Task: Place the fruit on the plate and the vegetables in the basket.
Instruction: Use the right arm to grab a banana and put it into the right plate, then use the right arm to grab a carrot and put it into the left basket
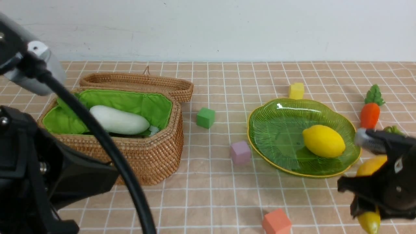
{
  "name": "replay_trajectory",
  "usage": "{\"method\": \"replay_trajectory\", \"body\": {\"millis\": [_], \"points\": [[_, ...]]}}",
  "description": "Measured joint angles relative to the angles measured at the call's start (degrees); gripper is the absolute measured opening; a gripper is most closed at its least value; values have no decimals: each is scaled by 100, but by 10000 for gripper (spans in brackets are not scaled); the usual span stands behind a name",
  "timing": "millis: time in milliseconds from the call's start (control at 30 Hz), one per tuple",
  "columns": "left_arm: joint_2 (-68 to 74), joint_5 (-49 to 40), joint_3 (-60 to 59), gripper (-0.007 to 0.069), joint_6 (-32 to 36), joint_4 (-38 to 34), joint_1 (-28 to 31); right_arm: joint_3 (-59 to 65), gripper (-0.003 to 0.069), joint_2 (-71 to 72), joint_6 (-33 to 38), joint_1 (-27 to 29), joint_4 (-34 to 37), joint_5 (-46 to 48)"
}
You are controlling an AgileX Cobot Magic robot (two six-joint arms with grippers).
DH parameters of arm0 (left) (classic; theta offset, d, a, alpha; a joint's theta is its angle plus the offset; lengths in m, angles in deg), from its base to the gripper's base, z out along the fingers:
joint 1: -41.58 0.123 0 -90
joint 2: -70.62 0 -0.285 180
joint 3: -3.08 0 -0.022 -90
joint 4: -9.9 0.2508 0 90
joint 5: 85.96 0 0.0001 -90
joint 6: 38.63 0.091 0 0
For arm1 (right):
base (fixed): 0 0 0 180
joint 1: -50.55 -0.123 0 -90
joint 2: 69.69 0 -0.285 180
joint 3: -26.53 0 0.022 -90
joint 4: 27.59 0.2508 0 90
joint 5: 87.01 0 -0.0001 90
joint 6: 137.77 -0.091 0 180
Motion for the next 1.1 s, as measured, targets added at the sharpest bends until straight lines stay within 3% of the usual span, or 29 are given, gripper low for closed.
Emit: {"method": "replay_trajectory", "body": {"millis": [100, 167, 300, 400, 600, 733, 767, 800, 900, 1067, 1100], "points": [[-17, 147, 0, -13, -24, 0, 0, -632, 318, 24, 904, 0, 447, -121], [-11, 340, -4, -13, -24, 0, 0, -1222, 318, -313, 1874, 0, 1159, -266], [-10, 807, -7, -13, -24, 0, 0, -2045, 318, -1235, 2980, 0, 2111, -371], [-10, 1229, -7, -13, -13, 0, 0, -2560, 318, -1968, 3317, -53, 2420, -403], [-10, 1640, -7, -13, -13, 0, 0, -3349, 343, -2986, 3095, -87, 2378, -146], [-10, 1640, -7, -13, -13, 0, 0, -3589, 503, -3096, 2624, -89, 1951, 170], [-10, 1640, -7, -13, -13, 0, 0, -3601, 512, -3096, 2571, -89, 1905, 213], [-10, 1640, -7, -13, -13, 0, 0, -3680, 575, -3061, 2374, -89, 1723, 364], [-10, 1640, -7, -13, -8, 0, 0, -3839, 633, -2863, 1959, -89, 1225, 688], [-10, 1640, -11, -13, -8, 0, 0, -3968, 593, -2323, 1270, 204, 111, 798], [-10, 1640, -11, -13, -8, 0, 0, -3968, 556, -2238, 1050, 510, -214, 693]]}}
